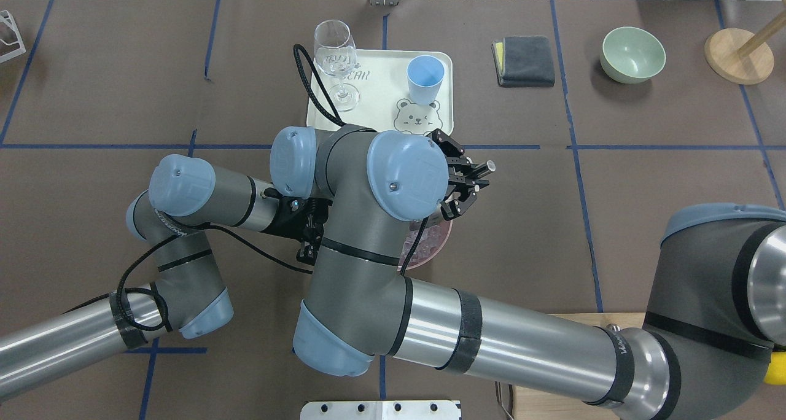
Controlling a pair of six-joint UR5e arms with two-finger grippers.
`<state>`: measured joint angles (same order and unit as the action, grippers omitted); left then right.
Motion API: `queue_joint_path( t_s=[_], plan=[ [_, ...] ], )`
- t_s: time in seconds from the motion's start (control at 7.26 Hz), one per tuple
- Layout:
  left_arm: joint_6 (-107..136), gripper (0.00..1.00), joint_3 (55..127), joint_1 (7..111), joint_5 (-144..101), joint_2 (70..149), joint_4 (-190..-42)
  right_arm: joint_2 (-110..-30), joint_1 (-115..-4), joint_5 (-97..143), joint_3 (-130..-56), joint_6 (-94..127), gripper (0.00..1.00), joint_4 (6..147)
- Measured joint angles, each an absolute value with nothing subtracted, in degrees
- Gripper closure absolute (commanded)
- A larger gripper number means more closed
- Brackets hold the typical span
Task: Put ice in cup with scoop
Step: 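Lower the scoop into the ice cubes with the right gripper, then drag the scoop through the ice to fill it with cubes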
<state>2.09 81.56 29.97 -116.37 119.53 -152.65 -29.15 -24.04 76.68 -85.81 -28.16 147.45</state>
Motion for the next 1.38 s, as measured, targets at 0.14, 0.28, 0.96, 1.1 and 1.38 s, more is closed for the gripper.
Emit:
queue_joint_path(
  t_s=[0.14,0.28,0.96,1.1,1.38],
  plan=[
    [2.1,0.01,81.6,30.0,-116.4,119.5,-152.7,-29.8,-24.1,76.8,-86.0,-28.2,1.00,145.8],
    [2.0,0.01,81.6,30.0,-116.4,119.5,-152.7,-30.7,-24.1,76.9,-86.2,-28.3,1.00,143.7],
    [2.1,0.01,81.6,30.0,-116.4,119.5,-152.9,-39.0,-25.1,77.4,-93.2,-29.6,1.00,134.6],
    [2.1,0.01,81.6,30.0,-116.4,119.5,-152.9,-40.6,-25.3,77.9,-94.0,-29.8,1.00,131.8],
    [2.1,0.01,81.7,30.1,-116.4,119.5,-153.0,-42.3,-25.8,79.7,-94.7,-29.9,1.00,128.4]
  ],
)
